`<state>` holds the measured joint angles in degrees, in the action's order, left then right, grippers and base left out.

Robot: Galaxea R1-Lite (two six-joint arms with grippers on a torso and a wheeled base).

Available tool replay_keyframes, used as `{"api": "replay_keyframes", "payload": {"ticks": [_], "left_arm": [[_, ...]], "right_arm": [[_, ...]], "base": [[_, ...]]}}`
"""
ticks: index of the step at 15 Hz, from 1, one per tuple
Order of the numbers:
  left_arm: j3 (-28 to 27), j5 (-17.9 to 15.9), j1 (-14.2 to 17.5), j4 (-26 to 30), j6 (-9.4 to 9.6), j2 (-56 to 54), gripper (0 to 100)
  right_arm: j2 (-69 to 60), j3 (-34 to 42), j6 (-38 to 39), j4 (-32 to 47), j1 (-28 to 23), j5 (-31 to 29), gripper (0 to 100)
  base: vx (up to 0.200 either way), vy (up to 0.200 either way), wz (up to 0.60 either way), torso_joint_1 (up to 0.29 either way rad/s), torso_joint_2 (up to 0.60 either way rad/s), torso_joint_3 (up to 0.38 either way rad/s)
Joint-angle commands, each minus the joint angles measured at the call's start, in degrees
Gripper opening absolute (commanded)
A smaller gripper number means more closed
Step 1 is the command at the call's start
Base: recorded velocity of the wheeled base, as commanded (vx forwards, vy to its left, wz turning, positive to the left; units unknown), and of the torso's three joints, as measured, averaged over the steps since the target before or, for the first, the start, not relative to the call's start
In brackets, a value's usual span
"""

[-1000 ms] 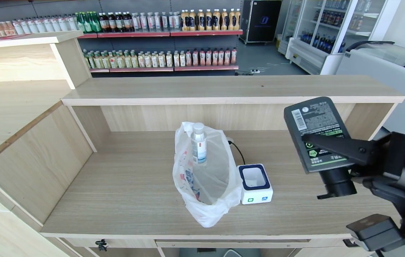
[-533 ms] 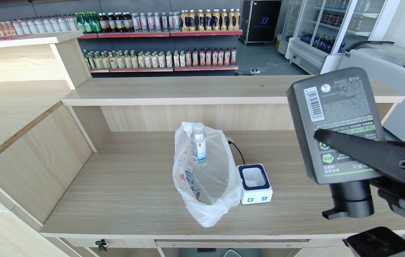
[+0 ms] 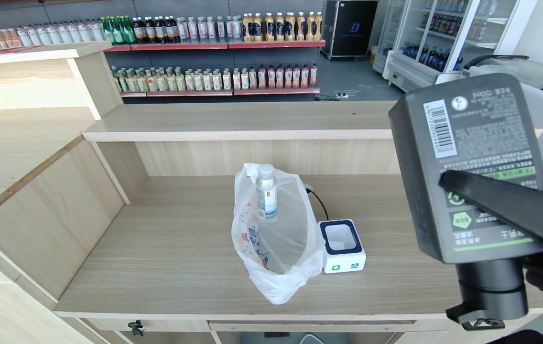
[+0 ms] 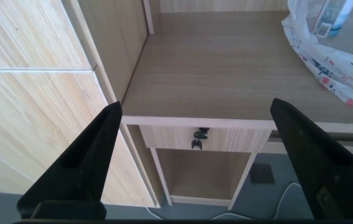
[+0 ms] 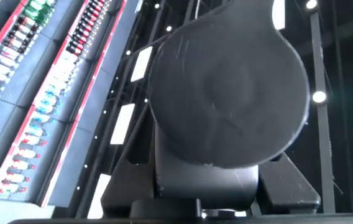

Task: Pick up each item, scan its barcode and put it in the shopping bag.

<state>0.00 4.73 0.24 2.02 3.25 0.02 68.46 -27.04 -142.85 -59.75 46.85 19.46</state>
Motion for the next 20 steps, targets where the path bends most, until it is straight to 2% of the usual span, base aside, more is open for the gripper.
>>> {"api": "replay_keyframes", "payload": {"ticks": [1, 3, 7, 13, 20], "left_arm": [[0.00, 0.02, 0.02, 0.00, 0.00, -0.02, 100], [0.00, 0.02, 0.02, 0.00, 0.00, -0.02, 100], [0.00, 0.02, 0.02, 0.00, 0.00, -0.02, 100], [0.00, 0.02, 0.02, 0.00, 0.00, -0.02, 100], [0.00, 0.02, 0.02, 0.00, 0.00, -0.02, 100]], "right_arm": [[-1.31, 0.32, -0.76, 2.09, 0.52, 0.06, 0], [-2.28, 0.67, -1.64, 3.50, 1.84, 0.06, 0], [-1.67, 0.67, -2.70, 4.64, 8.87, -3.02, 0], [-1.14, 1.02, -2.61, 5.43, 11.42, -3.99, 0], [-0.87, 0.76, -2.52, 5.43, 11.51, -4.08, 0]], "base": [[0.000, 0.000, 0.00, 0.000, 0.00, 0.000], [0.000, 0.000, 0.00, 0.000, 0.00, 0.000], [0.000, 0.000, 0.00, 0.000, 0.00, 0.000], [0.000, 0.000, 0.00, 0.000, 0.00, 0.000], [0.000, 0.000, 0.00, 0.000, 0.00, 0.000]]}}
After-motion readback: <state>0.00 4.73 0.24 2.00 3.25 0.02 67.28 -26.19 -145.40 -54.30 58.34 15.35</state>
